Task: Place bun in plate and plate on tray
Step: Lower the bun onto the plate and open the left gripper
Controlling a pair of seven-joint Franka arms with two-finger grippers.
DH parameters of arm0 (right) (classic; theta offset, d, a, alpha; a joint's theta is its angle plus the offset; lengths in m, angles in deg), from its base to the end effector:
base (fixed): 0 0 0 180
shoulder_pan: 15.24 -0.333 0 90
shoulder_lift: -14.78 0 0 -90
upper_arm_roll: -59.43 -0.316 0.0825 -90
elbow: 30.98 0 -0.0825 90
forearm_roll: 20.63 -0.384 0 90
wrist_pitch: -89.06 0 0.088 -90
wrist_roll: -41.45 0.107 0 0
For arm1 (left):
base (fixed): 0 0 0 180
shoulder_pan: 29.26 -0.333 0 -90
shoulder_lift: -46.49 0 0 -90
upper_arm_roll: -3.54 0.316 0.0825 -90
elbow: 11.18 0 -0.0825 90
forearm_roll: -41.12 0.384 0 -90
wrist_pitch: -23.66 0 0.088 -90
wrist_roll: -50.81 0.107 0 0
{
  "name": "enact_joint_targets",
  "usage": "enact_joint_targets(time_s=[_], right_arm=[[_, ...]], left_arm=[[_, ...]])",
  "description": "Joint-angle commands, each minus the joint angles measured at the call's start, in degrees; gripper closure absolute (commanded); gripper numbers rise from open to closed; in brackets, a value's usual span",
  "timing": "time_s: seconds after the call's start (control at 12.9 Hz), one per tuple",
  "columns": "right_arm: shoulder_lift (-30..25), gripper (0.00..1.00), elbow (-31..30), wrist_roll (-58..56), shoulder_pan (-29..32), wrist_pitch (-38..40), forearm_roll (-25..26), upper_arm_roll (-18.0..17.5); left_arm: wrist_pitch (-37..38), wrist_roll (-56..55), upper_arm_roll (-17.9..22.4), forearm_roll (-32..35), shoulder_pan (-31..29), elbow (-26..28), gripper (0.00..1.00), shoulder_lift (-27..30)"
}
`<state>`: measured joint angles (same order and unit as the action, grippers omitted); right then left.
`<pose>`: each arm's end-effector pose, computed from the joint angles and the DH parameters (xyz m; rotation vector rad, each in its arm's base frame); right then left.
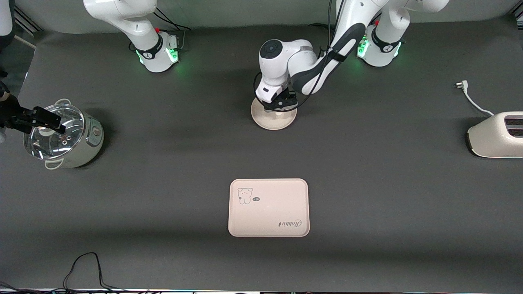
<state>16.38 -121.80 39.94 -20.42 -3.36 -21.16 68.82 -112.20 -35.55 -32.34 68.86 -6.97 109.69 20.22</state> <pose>0.5650 -0.0393 0.6060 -3.1360 0.0744 -0.0010 0.3049 -0.4800 0.2269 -3.0491 -0.2521 -0.0483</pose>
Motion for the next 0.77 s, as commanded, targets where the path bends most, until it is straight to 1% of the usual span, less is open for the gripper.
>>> enact_joint_targets(time_s=[0.0,0.15,0.7], right_arm=[[-0.54,0.0,-0.49,-1.21,-0.19,0.05,-0.52,0.46],[-0.54,0.0,-0.49,-1.21,-0.19,0.05,-0.52,0.37],[-0.46,0.0,-0.49,-1.21,-0.19,0.05,-0.52,0.46]], left_arm=[[0.95,-1.61,-0.16,1.35,-0.66,-0.55,0.0,0.26],[2.09,-1.09,-0.33,1.35,-1.11,-0.72,0.0,0.34],[2.01,0.22,-0.33,1.52,-2.07,-1.07,0.0,0.17]])
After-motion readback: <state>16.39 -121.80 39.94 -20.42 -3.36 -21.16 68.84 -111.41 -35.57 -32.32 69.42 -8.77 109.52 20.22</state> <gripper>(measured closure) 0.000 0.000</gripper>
